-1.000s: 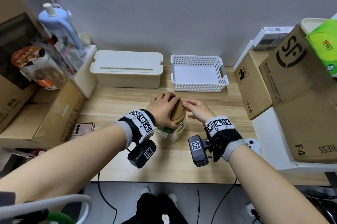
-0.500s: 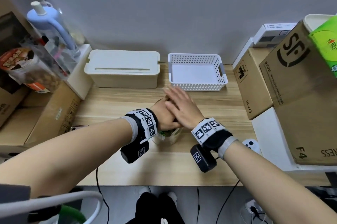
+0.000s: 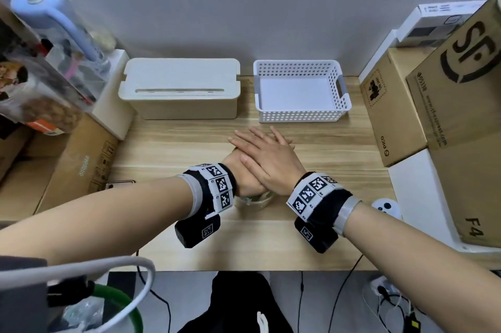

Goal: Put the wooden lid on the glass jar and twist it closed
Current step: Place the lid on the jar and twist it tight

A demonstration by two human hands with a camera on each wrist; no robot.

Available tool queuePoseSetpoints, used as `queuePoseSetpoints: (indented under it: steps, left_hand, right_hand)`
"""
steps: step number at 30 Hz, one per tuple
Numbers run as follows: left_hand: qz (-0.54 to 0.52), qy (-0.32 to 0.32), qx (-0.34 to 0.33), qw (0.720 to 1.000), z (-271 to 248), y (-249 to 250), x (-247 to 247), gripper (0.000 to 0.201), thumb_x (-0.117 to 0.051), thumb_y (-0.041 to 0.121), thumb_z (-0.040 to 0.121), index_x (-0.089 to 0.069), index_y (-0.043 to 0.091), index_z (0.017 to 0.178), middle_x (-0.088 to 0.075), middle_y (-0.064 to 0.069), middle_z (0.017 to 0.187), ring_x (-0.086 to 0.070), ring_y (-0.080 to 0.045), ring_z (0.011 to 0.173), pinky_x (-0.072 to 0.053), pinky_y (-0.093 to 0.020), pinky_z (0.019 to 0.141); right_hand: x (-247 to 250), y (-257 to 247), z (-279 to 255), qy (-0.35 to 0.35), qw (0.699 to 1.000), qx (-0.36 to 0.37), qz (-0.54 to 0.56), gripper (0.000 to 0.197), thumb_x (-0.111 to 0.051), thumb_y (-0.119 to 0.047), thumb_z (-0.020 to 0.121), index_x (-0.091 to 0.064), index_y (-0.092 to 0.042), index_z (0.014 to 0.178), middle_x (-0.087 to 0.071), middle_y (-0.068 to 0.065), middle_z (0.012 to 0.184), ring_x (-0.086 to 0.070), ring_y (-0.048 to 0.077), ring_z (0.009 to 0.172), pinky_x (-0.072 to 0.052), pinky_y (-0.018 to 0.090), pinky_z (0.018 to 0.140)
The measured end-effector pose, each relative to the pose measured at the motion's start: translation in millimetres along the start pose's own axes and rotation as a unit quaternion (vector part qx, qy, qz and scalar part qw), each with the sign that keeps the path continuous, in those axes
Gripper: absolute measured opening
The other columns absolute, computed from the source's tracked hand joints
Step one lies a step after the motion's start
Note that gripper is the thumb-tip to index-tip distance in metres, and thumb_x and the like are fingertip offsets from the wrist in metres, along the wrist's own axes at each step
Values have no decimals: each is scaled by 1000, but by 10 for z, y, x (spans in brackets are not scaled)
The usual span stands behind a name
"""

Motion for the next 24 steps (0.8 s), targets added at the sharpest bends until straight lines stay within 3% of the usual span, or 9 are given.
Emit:
queuePoseSetpoints:
  steps: [2,6,10,14,17,21,24]
  left_hand:
    - [-20,-5,20,1000,11,-34,-45,78,-18,48,80,-13,16,151,-9,-2,162,-8,-12,149,11,-18,117]
    - [-34,-3,23,999,1,-42,-54,79,-13,48,77,-16,17,149,-13,-1,161,-12,-11,148,14,-12,114]
    - [-35,-2,30,999,6,-59,-68,70,-24,42,84,-17,18,150,-14,-2,161,-14,-12,147,-5,-31,123]
    - [4,1,9,1000,17,-54,-80,67,-24,40,89,-13,17,151,-11,-3,162,-10,-12,148,-1,-28,122]
    - [47,5,-16,999,40,-69,-97,71,-15,42,85,-11,14,150,-9,-7,161,-9,-17,149,-5,-36,123]
    - [69,14,42,997,4,-55,-28,75,-3,44,80,-1,16,150,1,-9,162,-1,-22,150,-4,-42,123]
    - [75,2,84,994,-16,-68,-63,71,-18,40,88,2,12,150,3,-11,162,0,-26,149,-4,-45,122]
  right_hand:
    - [-21,3,10,11,1000,5,6,59,-14,-45,91,-35,-33,145,-34,-8,155,-19,15,148,-2,45,121]
    - [-46,11,19,27,999,-6,20,57,-16,-44,92,-38,-34,143,-39,-8,153,-24,16,147,-4,44,121]
    - [-32,-7,7,29,999,-11,19,57,-15,-44,91,-40,-34,142,-40,-8,152,-26,16,146,-6,43,120]
    - [3,-39,-1,14,999,-27,17,59,-12,-46,90,-40,-35,142,-37,-10,153,-24,13,146,-5,40,119]
    - [16,-55,55,-19,998,-52,41,49,-22,-42,96,-43,-34,140,-36,-10,154,-21,14,147,-3,41,119]
    - [97,-95,192,-37,995,-78,49,43,-31,-39,99,-48,-30,137,-37,-7,153,-19,15,147,1,42,120]
    - [60,-132,247,-30,993,-100,46,44,-30,-40,99,-48,-29,137,-35,-6,155,-18,17,147,4,42,119]
Point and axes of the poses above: each hand's wrist, its own z-axis towards the middle knuckle, its own x-axis out of the back of the hand, y = z × x, the point moved 4 cm from there along z, towards the middle knuckle
